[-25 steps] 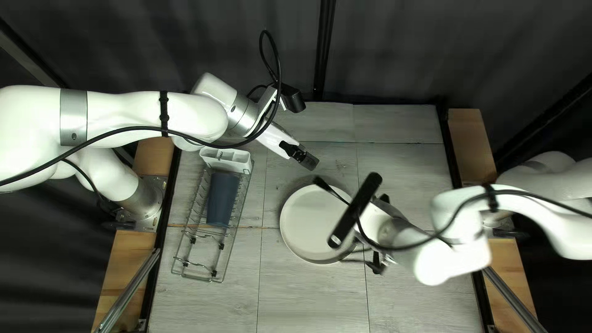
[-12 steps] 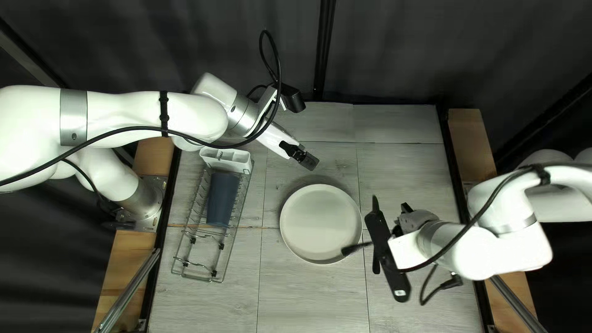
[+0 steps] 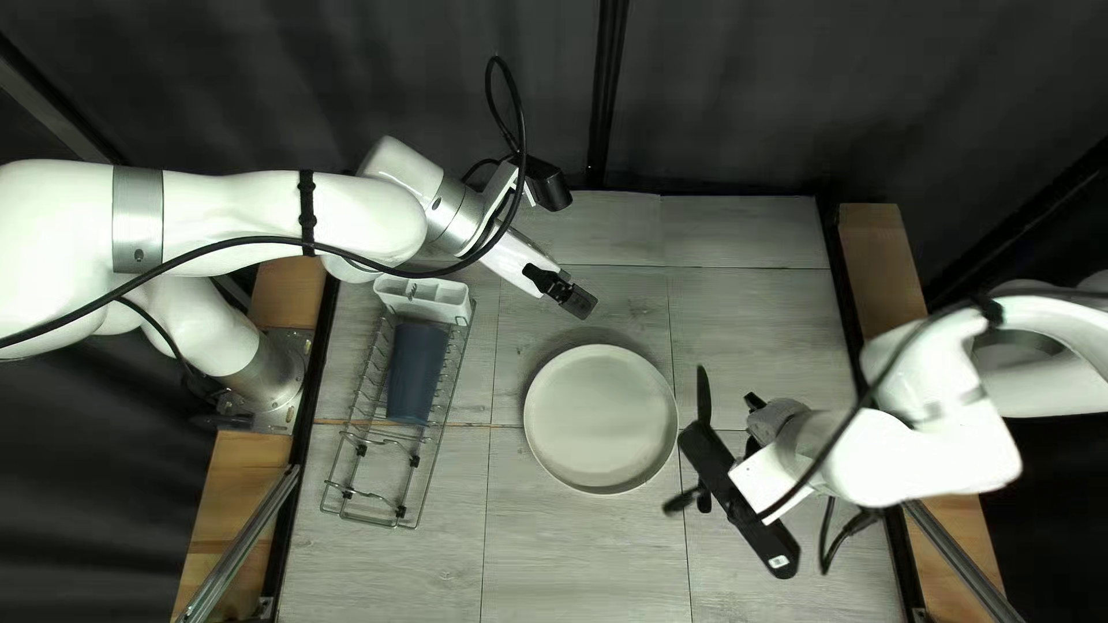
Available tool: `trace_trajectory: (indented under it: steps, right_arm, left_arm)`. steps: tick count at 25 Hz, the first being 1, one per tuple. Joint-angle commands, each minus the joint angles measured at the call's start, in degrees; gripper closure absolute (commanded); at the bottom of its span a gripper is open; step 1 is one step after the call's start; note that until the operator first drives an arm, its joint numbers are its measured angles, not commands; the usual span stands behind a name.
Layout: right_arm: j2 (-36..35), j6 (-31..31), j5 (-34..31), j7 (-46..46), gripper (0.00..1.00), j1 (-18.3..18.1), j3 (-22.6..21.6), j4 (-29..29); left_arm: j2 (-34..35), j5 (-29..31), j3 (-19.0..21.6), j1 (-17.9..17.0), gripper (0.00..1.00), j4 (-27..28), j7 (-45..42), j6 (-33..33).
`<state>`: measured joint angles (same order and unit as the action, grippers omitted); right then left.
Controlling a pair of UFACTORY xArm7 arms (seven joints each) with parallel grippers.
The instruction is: Pick up and place plate onto table. Place down one fork to the left of the plate. Place spoon and knife to the right of the plate. Place cup above the knife and spoon
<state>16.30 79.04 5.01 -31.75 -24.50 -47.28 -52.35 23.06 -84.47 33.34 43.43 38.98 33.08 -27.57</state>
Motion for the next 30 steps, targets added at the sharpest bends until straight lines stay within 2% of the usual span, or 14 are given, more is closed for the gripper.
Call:
trace_trajectory:
  steps: [1,6,8,10,15,23,26,30]
  right_arm:
    - [-1.8,3.0,1.0,-6.7,1.00,0.3,2.6,-1.4]
    - [-1.8,3.0,1.0,-6.7,1.00,0.3,2.6,-1.4]
    - [-0.2,-0.8,0.3,-9.2,1.00,1.3,2.4,2.4]
    - [4.2,-6.8,1.2,-16.5,1.00,3.6,4.1,9.0]
    - [4.3,-15.6,-0.8,-28.5,1.00,5.2,5.3,16.4]
    - [4.1,-16.5,-0.9,-27.8,1.00,5.5,4.4,17.0]
    - [0.9,-18.0,-1.6,-29.4,1.00,5.4,4.0,17.6]
    - [-9.0,-19.9,-7.1,-38.2,1.00,2.7,4.9,15.7]
  left_arm:
    - [0.0,0.0,0.0,0.0,0.00,0.0,0.0,0.0]
    - [0.0,0.0,0.0,0.0,0.00,0.0,0.0,0.0]
    - [0.0,0.0,0.0,0.0,0.00,0.0,0.0,0.0]
    - [0.0,0.0,0.0,0.0,0.00,0.0,0.0,0.0]
    - [0.0,0.0,0.0,0.0,0.00,0.0,0.0,0.0]
    - [0.0,0.0,0.0,0.0,0.00,0.0,0.0,0.0]
    - [0.0,0.0,0.0,0.0,0.00,0.0,0.0,0.0]
    - [0.0,0.0,0.0,0.0,0.00,0.0,0.0,0.0]
